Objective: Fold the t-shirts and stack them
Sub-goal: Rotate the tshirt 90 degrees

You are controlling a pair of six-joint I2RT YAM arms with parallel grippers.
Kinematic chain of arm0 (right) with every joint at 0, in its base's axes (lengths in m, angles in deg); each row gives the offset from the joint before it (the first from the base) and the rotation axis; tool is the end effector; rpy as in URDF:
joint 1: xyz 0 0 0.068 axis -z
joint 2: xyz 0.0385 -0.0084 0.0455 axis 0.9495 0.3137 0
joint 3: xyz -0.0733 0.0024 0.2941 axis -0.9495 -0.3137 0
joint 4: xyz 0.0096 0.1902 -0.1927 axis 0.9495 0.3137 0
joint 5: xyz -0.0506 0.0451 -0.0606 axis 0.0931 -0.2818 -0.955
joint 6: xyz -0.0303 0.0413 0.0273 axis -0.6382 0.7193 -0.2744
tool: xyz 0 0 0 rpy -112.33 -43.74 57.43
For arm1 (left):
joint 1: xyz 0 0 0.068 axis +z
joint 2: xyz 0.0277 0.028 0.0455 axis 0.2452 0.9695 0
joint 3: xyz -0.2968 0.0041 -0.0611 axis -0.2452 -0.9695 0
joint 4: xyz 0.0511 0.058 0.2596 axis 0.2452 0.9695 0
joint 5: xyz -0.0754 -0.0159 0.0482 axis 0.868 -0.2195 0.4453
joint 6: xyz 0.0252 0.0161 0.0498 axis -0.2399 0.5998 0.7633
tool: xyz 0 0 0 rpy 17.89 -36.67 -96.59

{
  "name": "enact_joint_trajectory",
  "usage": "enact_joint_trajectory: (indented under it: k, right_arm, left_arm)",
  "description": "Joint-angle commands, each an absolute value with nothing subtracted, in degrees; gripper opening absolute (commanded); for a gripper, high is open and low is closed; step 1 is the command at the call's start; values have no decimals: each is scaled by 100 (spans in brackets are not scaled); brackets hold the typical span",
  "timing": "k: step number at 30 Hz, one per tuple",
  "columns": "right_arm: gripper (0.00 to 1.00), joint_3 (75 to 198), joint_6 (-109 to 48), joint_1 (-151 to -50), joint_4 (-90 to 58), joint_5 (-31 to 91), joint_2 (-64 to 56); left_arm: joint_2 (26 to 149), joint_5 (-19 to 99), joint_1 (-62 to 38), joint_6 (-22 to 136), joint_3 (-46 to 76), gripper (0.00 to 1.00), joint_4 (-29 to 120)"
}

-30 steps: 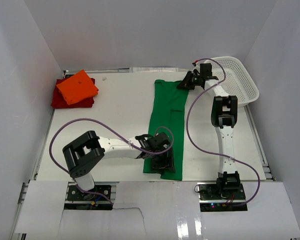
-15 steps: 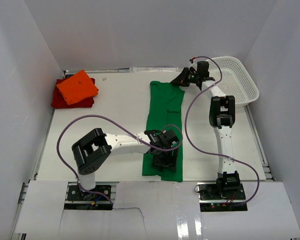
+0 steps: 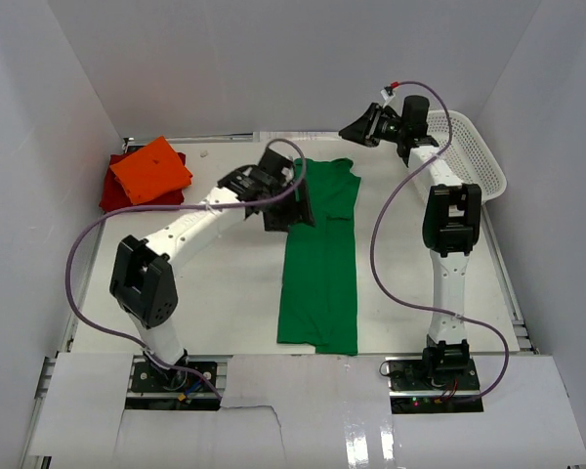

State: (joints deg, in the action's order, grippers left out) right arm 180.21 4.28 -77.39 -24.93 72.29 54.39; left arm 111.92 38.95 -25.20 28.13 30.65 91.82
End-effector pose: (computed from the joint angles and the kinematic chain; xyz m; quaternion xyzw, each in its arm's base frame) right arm 0.5971 0.0912 0.2531 -0.0357 0.7520 0.5292 0.3914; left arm 0.3029 -0.2557 0.3124 0.0076 0.9561 -0.2318 0.1792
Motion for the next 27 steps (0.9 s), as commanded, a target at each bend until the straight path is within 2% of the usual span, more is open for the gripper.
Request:
enact_joint_trajectory:
  k: [1, 7, 14, 18, 22, 26, 27]
  right_arm:
    - [38, 17965, -80, -7778, -2159, 7412, 4948]
    - [33, 16658, -1266, -8182, -1158, 7132, 4035]
    - [42, 14057, -2216, -8806, -444, 6226, 2094]
    - [41, 12598, -2138, -9342, -636, 6014, 829]
    - [34, 11446, -1796, -9702, -778, 5927, 53]
    - [11, 10471, -1392, -10272, -979, 5927, -483]
    - [8, 10355, -1312, -10370, -1050, 5918, -545]
  left_arm:
    - [11196, 3872, -1851, 3559, 3592, 80, 9218]
    - [12417, 4090, -1359, 4141, 4858, 80, 8604]
    - [13507, 5285, -787, 4274, 5271, 79, 7346]
    - [14377, 5392, -611, 4247, 6061, 79, 7301]
    - [14923, 5357, -567, 4361, 6625, 78, 6952]
    - [15221, 5444, -497, 4414, 6608, 75, 6187]
    - [15310, 5541, -471, 4388, 6651, 75, 6116]
